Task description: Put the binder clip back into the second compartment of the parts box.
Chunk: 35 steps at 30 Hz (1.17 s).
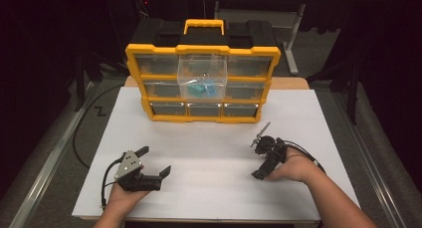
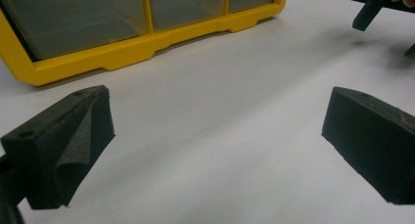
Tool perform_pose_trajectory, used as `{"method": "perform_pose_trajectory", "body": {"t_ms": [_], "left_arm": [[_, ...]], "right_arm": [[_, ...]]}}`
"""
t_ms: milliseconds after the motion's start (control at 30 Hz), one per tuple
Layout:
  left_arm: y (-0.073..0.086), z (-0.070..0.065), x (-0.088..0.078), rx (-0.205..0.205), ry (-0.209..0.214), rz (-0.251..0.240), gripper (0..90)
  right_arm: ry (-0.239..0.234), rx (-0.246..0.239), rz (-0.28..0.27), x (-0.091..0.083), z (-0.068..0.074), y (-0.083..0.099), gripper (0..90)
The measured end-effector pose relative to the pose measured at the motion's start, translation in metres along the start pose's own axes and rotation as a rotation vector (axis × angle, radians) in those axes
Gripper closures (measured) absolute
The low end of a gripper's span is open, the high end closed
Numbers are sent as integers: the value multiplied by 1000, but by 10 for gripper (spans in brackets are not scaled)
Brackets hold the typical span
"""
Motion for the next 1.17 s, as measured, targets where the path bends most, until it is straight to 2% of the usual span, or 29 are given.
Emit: {"method": "perform_pose_trajectory", "body": {"t_ms": [67, 133, 200, 233, 300, 367, 467, 500, 567, 600, 667, 700, 800, 900, 1000, 1167], "left_arm": [[0, 0, 0, 1, -3, -2, 1], [0, 0, 0, 2, -3, -1, 1], [0, 0, 0, -3, -3, -1, 1], [0, 0, 0, -2, -3, 1, 1], [0, 0, 0, -1, -4, 2, 1], [0, 0, 0, -2, -5, 1, 1], [-1, 0, 0, -13, -5, -3, 1], [0, 0, 0, -17, 1, -1, 1], [0, -2, 1, -6, 2, 9, 1], [0, -2, 1, -6, 4, 11, 1], [0, -3, 1, -7, 0, 10, 1], [0, -2, 1, -10, -5, 9, 1], [1, -1, 3, -11, -13, 20, 1], [0, -1, 3, -15, -26, 15, 1], [0, -1, 2, -19, -30, 16, 1], [1, -2, 2, -15, -30, 28, 1]], "right_arm": [[-2, 12, -68, -2, 1, 4, 1], [5, 32, -185, -5, 2, 11, 1], [12, 55, -274, -7, 3, 17, 1], [24, 68, -336, -8, 4, 22, 1], [53, 87, -415, -9, 6, 30, 1], [61, 113, -496, -10, 9, 37, 1], [55, 194, -649, -15, 10, 48, 1], [60, 204, -698, -16, 10, 52, 1], [68, 235, -785, -19, 9, 59, 1], [68, 265, -847, -20, 8, 65, 1], [121, 299, -957, -21, 10, 79, 1], [137, 309, -975, -21, 10, 84, 1], [197, 302, -961, -25, 10, 92, 1], [172, 317, -971, -23, 9, 95, 1], [181, 295, -978, -23, 12, 93, 1], [193, 293, -971, -22, 12, 91, 1]]}}
Point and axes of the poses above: each handheld gripper's, and its own axes: x roughly forward along the jaws, y roughly out of its underside, z roughly to its left, the point moved 2 cm from there along x, roughly forward along the jaws, and after that the axes turned 12 degrees about -z, right-handed, at the moved point
